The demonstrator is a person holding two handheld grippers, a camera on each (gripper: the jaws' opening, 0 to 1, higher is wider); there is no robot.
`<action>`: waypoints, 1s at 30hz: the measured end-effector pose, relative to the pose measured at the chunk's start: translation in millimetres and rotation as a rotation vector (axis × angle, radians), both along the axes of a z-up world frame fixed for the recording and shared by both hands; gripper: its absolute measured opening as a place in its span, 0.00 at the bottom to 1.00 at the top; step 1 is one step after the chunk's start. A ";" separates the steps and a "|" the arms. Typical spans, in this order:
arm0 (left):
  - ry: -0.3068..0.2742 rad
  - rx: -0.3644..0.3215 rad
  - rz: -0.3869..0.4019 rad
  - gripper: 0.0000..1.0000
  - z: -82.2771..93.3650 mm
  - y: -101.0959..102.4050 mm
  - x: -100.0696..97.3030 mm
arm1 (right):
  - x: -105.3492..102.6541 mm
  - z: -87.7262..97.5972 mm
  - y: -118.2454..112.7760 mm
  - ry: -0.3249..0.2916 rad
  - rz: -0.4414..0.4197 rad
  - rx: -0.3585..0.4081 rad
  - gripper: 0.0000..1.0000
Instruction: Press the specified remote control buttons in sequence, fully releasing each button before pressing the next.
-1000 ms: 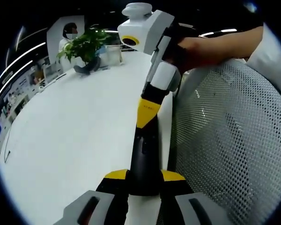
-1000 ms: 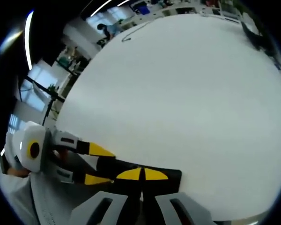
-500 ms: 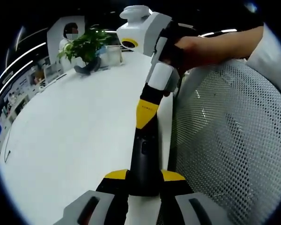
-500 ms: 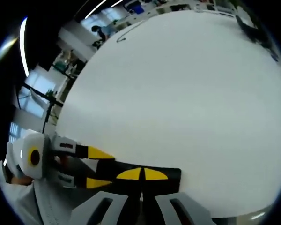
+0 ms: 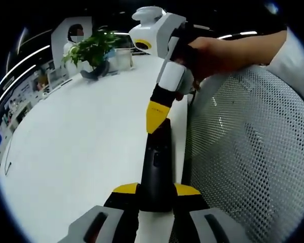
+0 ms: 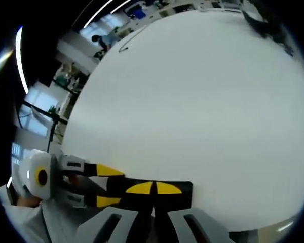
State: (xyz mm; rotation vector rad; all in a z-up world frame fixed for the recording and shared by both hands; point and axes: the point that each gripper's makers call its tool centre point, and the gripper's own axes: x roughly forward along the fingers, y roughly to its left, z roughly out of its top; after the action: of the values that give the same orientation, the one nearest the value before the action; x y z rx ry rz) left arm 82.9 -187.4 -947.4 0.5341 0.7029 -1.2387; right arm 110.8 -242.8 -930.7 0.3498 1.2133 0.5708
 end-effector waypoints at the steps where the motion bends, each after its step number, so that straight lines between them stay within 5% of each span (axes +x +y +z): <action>1: 0.000 0.000 0.000 0.24 -0.1 0.0 0.0 | -2.1 1.4 3.2 0.009 0.006 0.018 0.00; 30: -0.002 -0.001 -0.008 0.25 -0.2 -0.3 -0.1 | -15.8 -8.5 9.2 0.039 0.102 -0.027 0.00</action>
State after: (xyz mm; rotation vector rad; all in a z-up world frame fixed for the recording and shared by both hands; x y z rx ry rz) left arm 82.8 -187.7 -947.6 0.5381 0.6992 -1.2457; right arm 95.0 -233.6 -939.1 0.2782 1.2805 0.6376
